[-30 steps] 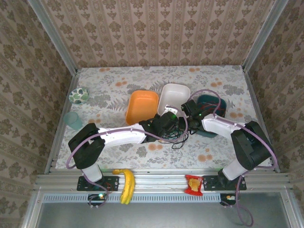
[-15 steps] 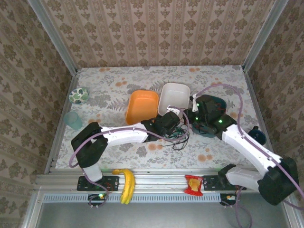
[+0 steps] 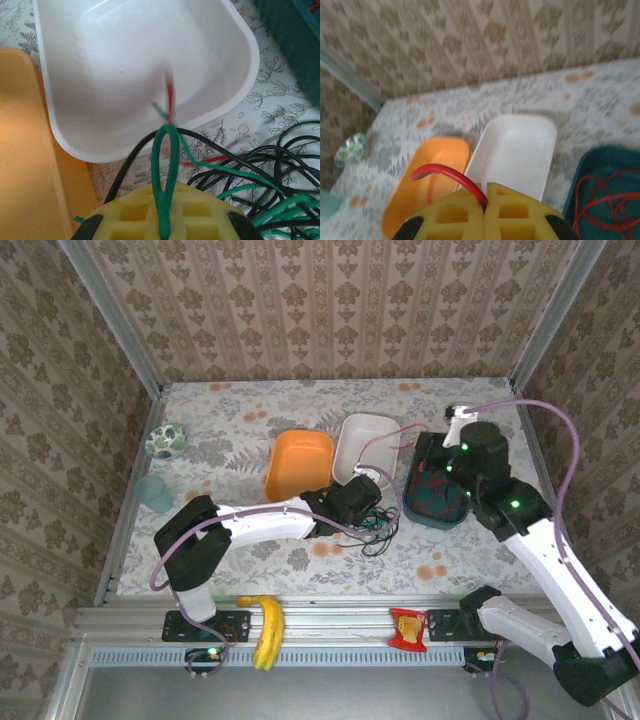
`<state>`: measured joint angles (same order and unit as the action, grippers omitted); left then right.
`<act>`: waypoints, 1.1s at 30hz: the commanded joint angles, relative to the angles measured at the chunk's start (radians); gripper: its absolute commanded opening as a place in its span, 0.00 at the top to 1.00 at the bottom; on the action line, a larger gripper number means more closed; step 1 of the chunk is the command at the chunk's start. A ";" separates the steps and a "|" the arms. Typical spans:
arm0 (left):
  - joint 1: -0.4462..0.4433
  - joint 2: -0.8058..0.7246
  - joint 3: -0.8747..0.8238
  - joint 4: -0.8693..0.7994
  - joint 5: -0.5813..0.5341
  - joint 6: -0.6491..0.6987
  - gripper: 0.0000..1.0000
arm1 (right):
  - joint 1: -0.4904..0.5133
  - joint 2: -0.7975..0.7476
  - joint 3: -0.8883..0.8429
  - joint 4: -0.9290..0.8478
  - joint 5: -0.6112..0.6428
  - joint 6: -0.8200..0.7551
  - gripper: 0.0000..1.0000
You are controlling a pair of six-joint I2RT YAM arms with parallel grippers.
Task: Untangle the cables
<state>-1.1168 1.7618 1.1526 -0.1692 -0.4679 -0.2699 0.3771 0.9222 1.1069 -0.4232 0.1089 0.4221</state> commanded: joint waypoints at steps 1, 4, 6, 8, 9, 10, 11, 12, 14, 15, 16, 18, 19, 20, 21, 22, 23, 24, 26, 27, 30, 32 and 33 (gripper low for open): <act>0.012 0.018 0.025 -0.049 -0.002 -0.023 1.00 | -0.038 -0.054 0.070 0.037 0.083 -0.035 1.00; 0.015 0.019 0.023 -0.055 -0.003 -0.031 1.00 | -0.065 -0.080 0.101 0.057 0.127 -0.048 1.00; 0.018 0.018 0.025 -0.061 -0.005 -0.038 1.00 | -0.071 -0.091 0.110 0.067 0.163 -0.064 1.00; 0.021 0.016 0.023 -0.064 -0.005 -0.044 1.00 | -0.077 -0.095 0.117 0.067 0.195 -0.078 1.00; 0.023 0.015 0.022 -0.064 -0.006 -0.048 1.00 | -0.081 -0.094 0.117 0.059 0.212 -0.080 1.00; 0.025 0.015 0.021 -0.064 -0.008 -0.051 1.00 | -0.087 -0.092 0.117 0.049 0.224 -0.077 1.00; 0.026 0.015 0.020 -0.064 -0.008 -0.053 1.00 | -0.092 -0.089 0.112 0.043 0.227 -0.074 1.00; 0.026 0.015 0.021 -0.064 -0.008 -0.054 1.00 | -0.099 -0.083 0.106 0.029 0.225 -0.069 1.00; 0.026 0.015 0.022 -0.066 -0.006 -0.055 1.00 | -0.110 -0.066 0.095 -0.006 0.230 -0.057 1.00; 0.026 0.014 0.022 -0.064 -0.005 -0.055 1.00 | -0.119 -0.061 0.085 -0.024 0.237 -0.040 1.00; 0.026 0.016 0.022 -0.064 -0.005 -0.056 1.00 | -0.129 -0.063 0.068 -0.029 0.242 -0.019 1.00; 0.026 0.016 0.022 -0.064 -0.005 -0.055 1.00 | -0.160 -0.077 0.033 -0.021 0.257 0.023 1.00; 0.028 0.015 0.020 -0.064 -0.007 -0.058 1.00 | -0.180 -0.086 0.022 -0.019 0.267 0.042 1.00; 0.027 0.015 0.018 -0.065 -0.012 -0.060 1.00 | -0.199 -0.091 0.016 -0.019 0.282 0.057 1.00; 0.029 0.013 0.016 -0.067 -0.019 -0.064 1.00 | -0.219 -0.097 0.013 -0.022 0.304 0.071 1.00; 0.032 0.011 0.015 -0.071 -0.025 -0.069 1.00 | -0.235 -0.100 0.013 -0.024 0.325 0.077 1.00; 0.033 0.010 0.013 -0.074 -0.030 -0.074 1.00 | -0.251 -0.103 0.015 -0.027 0.338 0.079 1.00; 0.037 0.007 0.012 -0.078 -0.033 -0.082 1.00 | -0.271 -0.105 0.020 -0.033 0.352 0.081 1.00; 0.045 0.002 0.002 -0.081 -0.032 -0.101 1.00 | -0.308 -0.107 0.027 -0.039 0.366 0.087 1.00; 0.049 -0.003 -0.004 -0.081 -0.031 -0.110 1.00 | -0.330 -0.108 0.025 -0.034 0.353 0.086 1.00; 0.059 -0.011 -0.013 -0.081 -0.032 -0.128 1.00 | -0.383 -0.104 0.022 -0.030 0.299 0.094 1.00; 0.064 -0.014 -0.017 -0.082 -0.032 -0.136 1.00 | -0.419 -0.109 0.020 -0.019 0.263 0.100 1.00; 0.066 -0.016 -0.019 -0.084 -0.032 -0.141 1.00 | -0.438 -0.113 0.019 -0.006 0.240 0.102 1.00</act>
<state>-1.0615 1.7702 1.1507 -0.2092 -0.4755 -0.3725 -0.0284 0.8238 1.1179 -0.4530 0.3882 0.4976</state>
